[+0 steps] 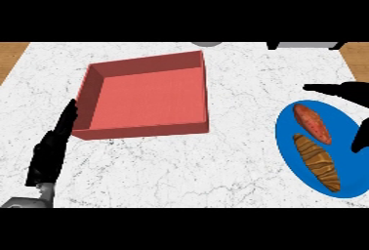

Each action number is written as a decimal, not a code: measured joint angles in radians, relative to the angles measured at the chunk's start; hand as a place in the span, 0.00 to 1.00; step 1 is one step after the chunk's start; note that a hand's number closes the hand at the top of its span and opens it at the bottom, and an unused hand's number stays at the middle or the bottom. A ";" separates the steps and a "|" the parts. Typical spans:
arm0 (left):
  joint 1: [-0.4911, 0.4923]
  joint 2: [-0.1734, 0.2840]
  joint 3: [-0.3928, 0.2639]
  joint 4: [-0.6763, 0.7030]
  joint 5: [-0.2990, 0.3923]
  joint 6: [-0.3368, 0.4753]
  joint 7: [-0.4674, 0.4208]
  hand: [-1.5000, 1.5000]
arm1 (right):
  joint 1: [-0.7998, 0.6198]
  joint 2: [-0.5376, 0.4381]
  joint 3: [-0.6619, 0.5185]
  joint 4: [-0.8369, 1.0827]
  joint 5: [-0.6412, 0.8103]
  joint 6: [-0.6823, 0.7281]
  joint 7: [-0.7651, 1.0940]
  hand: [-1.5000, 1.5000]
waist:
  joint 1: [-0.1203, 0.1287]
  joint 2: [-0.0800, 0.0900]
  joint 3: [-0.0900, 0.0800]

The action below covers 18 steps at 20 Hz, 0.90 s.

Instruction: Pick the sweet potato from the plate and place it in the cardboard box

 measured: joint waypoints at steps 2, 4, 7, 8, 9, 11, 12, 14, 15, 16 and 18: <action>-0.004 -0.010 0.005 0.001 -0.011 -0.004 0.008 0.50 | 0.001 0.010 -0.008 -0.002 0.025 0.009 0.010 0.00 | -0.001 -0.001 0.000; 0.000 -0.019 0.015 0.006 -0.017 -0.014 -0.007 0.50 | 0.011 0.020 -0.021 -0.008 0.046 0.012 0.019 0.00 | -0.002 -0.002 0.001; 0.002 -0.031 0.025 0.009 -0.028 -0.027 -0.020 0.50 | 0.011 0.032 -0.031 0.034 0.091 -0.002 -0.012 0.00 | -0.001 -0.001 0.002; -0.001 -0.031 0.028 0.005 -0.029 -0.037 -0.008 0.50 | 0.010 0.040 -0.036 0.044 0.103 -0.008 -0.017 0.00 | -0.001 -0.001 0.001; -0.002 -0.034 0.029 -0.002 -0.036 -0.038 0.009 0.50 | 0.016 0.045 -0.042 0.049 0.114 -0.017 -0.025 0.00 | -0.001 -0.001 0.001; 0.016 -0.038 0.038 -0.015 -0.042 -0.046 0.005 0.50 | 0.017 0.062 -0.051 0.064 0.137 -0.025 -0.035 0.00 | -0.001 0.000 0.000; 0.020 -0.032 0.048 -0.026 -0.039 -0.057 0.017 0.50 | 0.024 0.071 -0.057 0.073 0.147 -0.037 -0.041 0.00 | 0.000 0.000 -0.001; 0.010 -0.042 0.058 -0.022 -0.046 -0.061 0.032 0.50 | 0.034 0.088 -0.069 0.071 0.164 -0.044 -0.046 0.00 | -0.002 0.000 -0.001; 0.005 -0.055 0.056 -0.018 -0.056 -0.054 0.036 0.50 | 0.040 0.087 -0.079 0.045 0.163 -0.028 -0.033 0.00 | -0.004 0.000 -0.001; 0.014 -0.055 0.061 -0.023 -0.058 -0.062 0.028 0.50 | 0.034 0.089 -0.088 0.055 0.173 -0.029 -0.038 0.00 | -0.003 0.000 -0.001; 0.023 -0.069 0.059 -0.038 -0.071 -0.063 0.034 0.50 | 0.027 0.099 -0.103 0.074 0.190 -0.030 -0.044 0.00 | -0.002 0.000 -0.001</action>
